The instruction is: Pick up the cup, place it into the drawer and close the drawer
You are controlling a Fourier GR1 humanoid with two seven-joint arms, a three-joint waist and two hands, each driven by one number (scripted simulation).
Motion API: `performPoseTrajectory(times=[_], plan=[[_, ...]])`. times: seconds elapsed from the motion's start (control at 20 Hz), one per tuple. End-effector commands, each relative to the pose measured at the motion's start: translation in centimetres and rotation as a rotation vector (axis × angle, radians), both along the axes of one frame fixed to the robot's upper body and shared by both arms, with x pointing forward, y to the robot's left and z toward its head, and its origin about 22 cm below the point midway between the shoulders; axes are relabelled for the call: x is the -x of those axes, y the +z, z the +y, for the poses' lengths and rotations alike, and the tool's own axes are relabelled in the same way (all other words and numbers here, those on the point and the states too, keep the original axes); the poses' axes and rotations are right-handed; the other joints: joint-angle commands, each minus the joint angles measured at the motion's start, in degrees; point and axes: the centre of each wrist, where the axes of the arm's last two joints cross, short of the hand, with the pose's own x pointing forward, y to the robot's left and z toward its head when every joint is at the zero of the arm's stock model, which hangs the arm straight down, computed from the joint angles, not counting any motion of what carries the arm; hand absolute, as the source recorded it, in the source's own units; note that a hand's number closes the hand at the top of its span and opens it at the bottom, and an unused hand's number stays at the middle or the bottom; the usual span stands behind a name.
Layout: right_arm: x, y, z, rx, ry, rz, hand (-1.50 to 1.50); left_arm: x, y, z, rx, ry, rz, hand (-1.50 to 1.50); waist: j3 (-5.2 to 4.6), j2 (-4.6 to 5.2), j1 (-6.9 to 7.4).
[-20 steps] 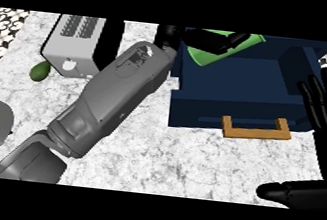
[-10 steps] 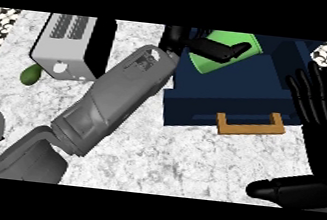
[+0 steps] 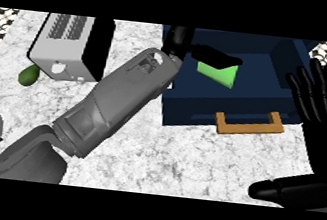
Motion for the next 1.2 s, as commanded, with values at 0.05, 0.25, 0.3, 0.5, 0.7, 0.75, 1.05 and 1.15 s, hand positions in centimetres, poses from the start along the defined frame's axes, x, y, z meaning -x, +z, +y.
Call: performPoseTrajectory(times=[0.05,0.25,0.3,0.5,0.7,0.75,1.05,1.15], plan=[[-0.4,0.2,-0.1,-0.052,0.025,-0.007,-1.50,0.2,0.6,-0.3,0.123,-0.065,-0.026,-1.50,-0.02,0.02,0.77],[0.8,-0.2,-0.7,-0.042,0.049,0.031,-1.50,0.3,1.9,-0.7,0.232,-0.096,-0.067,-1.50,-0.05,-0.69,2.66],[0.8,0.2,-1.6,-0.048,0.054,0.032,-1.50,0.4,2.4,-1.0,0.253,-0.092,-0.083,-1.50,-0.04,-0.75,2.69],[1.7,1.3,-3.2,-0.023,0.061,0.017,1.50,-0.2,2.3,0.3,0.317,-0.121,-0.035,-1.50,-0.07,-1.24,4.92],[1.7,1.2,-3.4,0.110,0.107,0.014,1.50,0.0,3.1,1.8,0.356,-0.061,-0.060,-1.50,-0.09,-1.56,6.18],[1.9,1.6,-3.1,0.166,0.090,0.026,1.50,-0.4,3.4,3.8,0.377,-0.067,-0.051,-1.50,-0.13,-1.84,7.01],[3.9,2.1,-2.9,0.310,0.059,0.022,1.50,1.1,1.9,8.1,0.432,0.023,-0.006,-1.50,-0.13,-2.37,7.95],[4.1,0.7,-2.7,0.365,0.082,0.046,1.50,2.3,-0.3,10.1,0.432,0.033,0.003,-1.50,-0.11,-2.26,8.14]])
